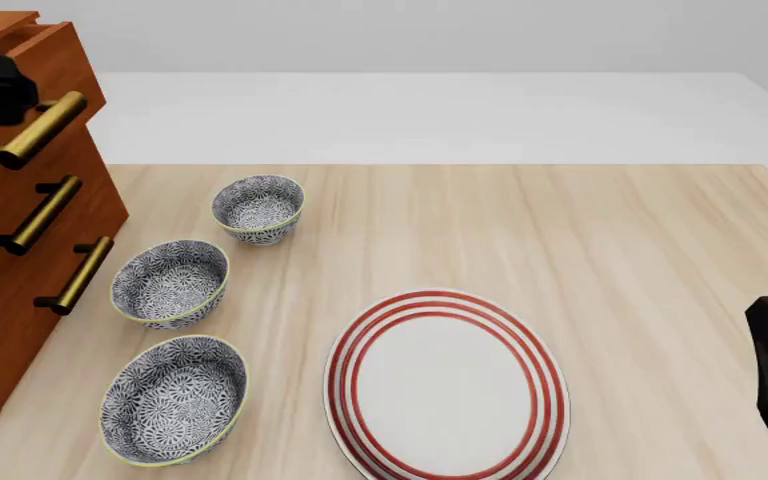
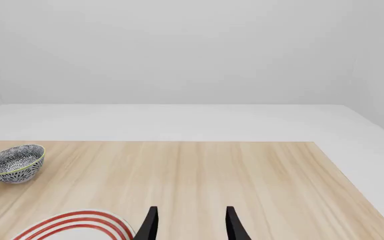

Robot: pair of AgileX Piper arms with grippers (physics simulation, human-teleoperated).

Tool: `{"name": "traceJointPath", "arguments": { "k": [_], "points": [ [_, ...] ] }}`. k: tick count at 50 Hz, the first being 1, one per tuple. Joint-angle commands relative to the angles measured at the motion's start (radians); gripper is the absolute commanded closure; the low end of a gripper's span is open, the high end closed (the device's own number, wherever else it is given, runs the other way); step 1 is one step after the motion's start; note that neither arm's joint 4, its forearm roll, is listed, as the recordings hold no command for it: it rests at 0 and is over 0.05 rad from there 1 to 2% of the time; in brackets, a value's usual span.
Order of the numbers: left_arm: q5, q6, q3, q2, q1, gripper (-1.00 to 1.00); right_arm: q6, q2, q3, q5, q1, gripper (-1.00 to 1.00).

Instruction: Open the top drawer of the cabinet.

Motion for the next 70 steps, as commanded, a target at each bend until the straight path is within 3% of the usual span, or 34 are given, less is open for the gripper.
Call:
{"name": "traceJointPath", "arguments": {
  "k": [1,43,70],
  "points": [
    [-0.008,-0.001,0.006,0.012,0.000,-1.00,0.000,0.000,0.000,0.000,0.000,-1.00],
    [-0.032,-0.016,0.061,0.046,-0.032,-1.00,0.000,0.000,0.000,0.000,0.000,-1.00],
    [0.025,-0.047,0.011,0.056,-0.094,-1.00,0.000,0.000,0.000,0.000,0.000,-1.00]
  ]
}}
